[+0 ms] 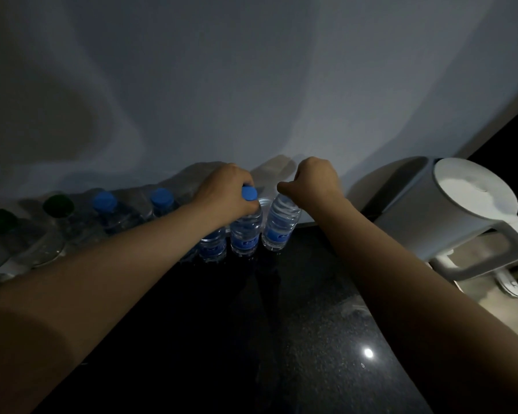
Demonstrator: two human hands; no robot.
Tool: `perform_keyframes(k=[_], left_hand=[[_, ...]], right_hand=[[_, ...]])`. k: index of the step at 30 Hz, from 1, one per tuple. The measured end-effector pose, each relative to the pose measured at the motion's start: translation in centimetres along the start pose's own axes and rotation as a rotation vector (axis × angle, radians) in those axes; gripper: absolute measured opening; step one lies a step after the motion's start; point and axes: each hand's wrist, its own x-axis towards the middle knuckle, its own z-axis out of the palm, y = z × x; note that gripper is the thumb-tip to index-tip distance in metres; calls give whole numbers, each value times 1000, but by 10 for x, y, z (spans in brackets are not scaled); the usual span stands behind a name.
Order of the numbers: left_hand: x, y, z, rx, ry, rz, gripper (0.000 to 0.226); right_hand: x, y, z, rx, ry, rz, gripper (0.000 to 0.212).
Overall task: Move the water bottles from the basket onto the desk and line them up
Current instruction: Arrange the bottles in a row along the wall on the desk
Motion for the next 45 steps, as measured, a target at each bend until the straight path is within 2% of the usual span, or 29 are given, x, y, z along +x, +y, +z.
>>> perform_keyframes(k=[4, 8, 12, 22, 28, 35, 41, 45], left_hand=[[1, 4, 0, 4, -13, -11, 18], [-1, 5, -2, 12, -32, -17, 19], [-3, 7, -4, 49, -53, 4, 22], [-12, 18, -14, 124, -44, 21, 32], [-37, 32, -27, 141, -21, 93, 30], [-84, 71, -22, 143, -171, 180, 23], [-129, 109, 2, 148, -333, 241, 39], [-155, 139, 19, 173, -422, 305, 41]], right_hand=[[-2, 1, -2, -16, 21, -8, 43], [-11, 3, -4, -9, 9, -39, 33], [-21, 5, -8, 35, -11, -72, 33], [-74, 36, -34, 71, -5, -23, 46], [-118, 56, -52, 50, 19, -5, 37], [-194, 88, -78, -16, 28, 57, 28], [-276, 129, -94, -21, 29, 180, 20], [-329, 159, -105, -60, 61, 261, 21]])
